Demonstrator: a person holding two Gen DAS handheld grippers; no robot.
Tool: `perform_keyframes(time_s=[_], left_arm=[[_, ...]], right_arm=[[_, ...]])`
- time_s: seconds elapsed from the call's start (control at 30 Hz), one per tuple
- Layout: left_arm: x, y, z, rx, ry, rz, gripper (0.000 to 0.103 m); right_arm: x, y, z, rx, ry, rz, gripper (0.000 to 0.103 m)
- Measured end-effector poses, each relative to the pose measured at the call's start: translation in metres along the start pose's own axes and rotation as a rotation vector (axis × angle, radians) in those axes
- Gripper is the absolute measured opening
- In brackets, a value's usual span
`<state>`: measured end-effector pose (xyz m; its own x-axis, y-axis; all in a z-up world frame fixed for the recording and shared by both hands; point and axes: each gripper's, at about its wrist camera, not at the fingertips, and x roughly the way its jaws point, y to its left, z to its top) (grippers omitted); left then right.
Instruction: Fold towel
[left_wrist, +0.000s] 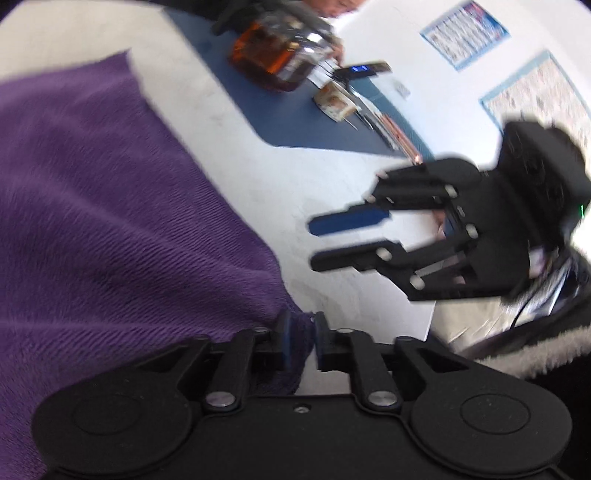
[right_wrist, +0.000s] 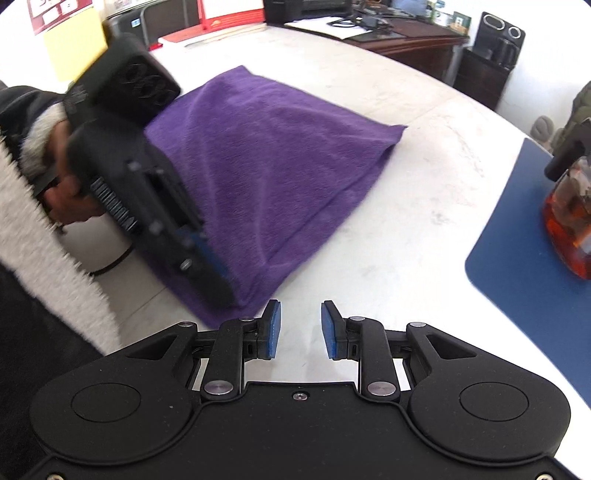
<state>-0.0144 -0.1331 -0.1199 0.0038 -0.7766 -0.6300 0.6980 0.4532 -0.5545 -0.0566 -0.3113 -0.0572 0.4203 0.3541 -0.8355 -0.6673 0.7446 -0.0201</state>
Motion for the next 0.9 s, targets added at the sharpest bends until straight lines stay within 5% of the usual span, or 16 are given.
perform_keyframes(time_s=[0.13, 0.27, 0.5, 0.9], left_arm=[[0.001, -0.03, -0.005, 0.172, 0.014, 0.113, 0.032], [-0.003, -0.045, -0.011, 0.231, 0.001, 0.162, 0.033], [0.0, -0.055, -0.024, 0.246, 0.014, 0.13, 0.035], [-0.005, -0.06, -0.03, 0.229, 0.024, 0.11, 0.036]], right_arm=[[0.01, -0.005, 0.012, 0.006, -0.021, -0.004, 0.023], [0.018, -0.011, 0.025, 0.038, -0.054, 0.014, 0.023], [0.036, -0.035, 0.042, 0.2, -0.095, 0.105, 0.023], [0.06, -0.045, 0.044, 0.272, -0.068, 0.066, 0.024]])
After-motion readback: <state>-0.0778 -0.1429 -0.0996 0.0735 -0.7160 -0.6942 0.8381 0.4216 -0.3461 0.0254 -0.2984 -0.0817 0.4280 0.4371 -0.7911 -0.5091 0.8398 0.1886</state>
